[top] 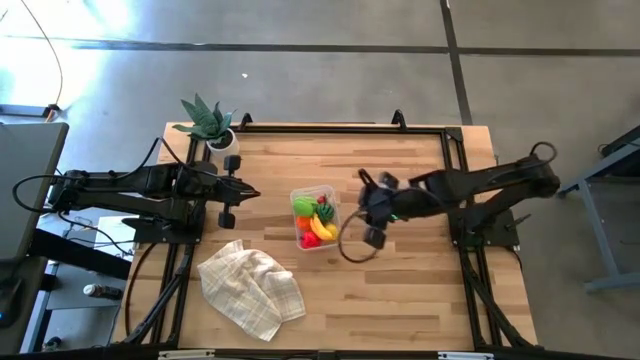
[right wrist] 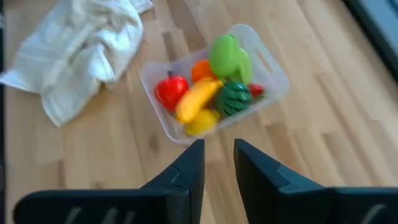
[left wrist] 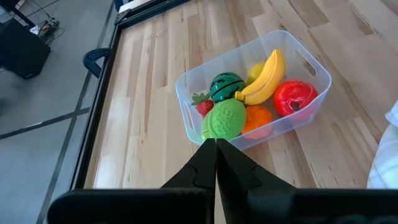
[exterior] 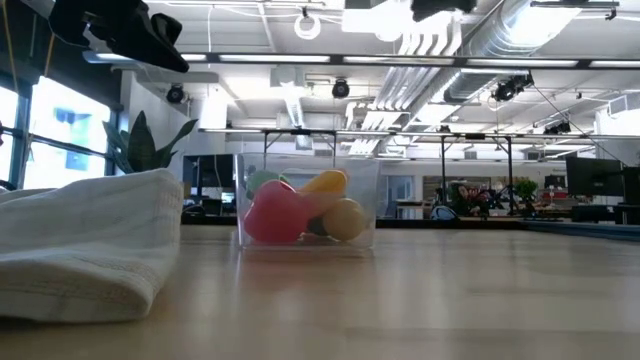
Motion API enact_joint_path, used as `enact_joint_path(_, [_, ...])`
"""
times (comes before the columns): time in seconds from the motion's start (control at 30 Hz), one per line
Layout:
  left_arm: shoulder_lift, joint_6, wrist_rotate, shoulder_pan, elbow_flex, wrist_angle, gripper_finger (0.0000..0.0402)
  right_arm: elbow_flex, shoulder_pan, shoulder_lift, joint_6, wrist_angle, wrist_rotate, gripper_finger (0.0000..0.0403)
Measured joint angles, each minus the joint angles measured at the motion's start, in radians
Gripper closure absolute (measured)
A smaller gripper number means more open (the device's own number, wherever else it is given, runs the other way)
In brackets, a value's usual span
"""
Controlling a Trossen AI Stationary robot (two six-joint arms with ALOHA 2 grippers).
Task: Pick and placing Produce into tupperware
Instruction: Return to Home Position
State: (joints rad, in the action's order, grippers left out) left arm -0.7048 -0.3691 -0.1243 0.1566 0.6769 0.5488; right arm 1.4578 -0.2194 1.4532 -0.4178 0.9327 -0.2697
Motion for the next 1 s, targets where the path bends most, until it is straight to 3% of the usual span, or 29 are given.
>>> enact_joint_path(0.17, [0.0,0.0,0.0,0.0,0.0,0.0,0.0399,0.0,-0.067,-0.079,-0.051,0.129,-0.118,0.0358])
enact_joint_path(0.33, [0.0,0.0,0.0,0.0,0.0,0.0,0.0399,0.0,-0.111,-0.145,-0.11,0.188,-0.147,0.0395])
enact_joint_path(0.6, [0.0,0.0,0.0,0.0,0.0,0.0,0.0399,-0.024,-0.171,-0.235,-0.263,0.336,-0.227,0.0402])
enact_joint_path(0.7, [0.0,0.0,0.0,0.0,0.0,0.0,0.0399,-0.14,-0.189,-0.32,-0.308,0.264,-0.224,0.0402])
enact_joint_path(0.83, [0.0,-0.009,0.0,0.0,0.0,0.0,0.0399,-0.343,-0.192,-0.459,-0.343,0.045,-0.161,0.0403])
enact_joint_path(1.0, [0.0,-0.159,0.0,0.0,0.0,0.0,0.0399,-0.49,-0.187,-0.579,-0.341,-0.228,-0.073,0.0403])
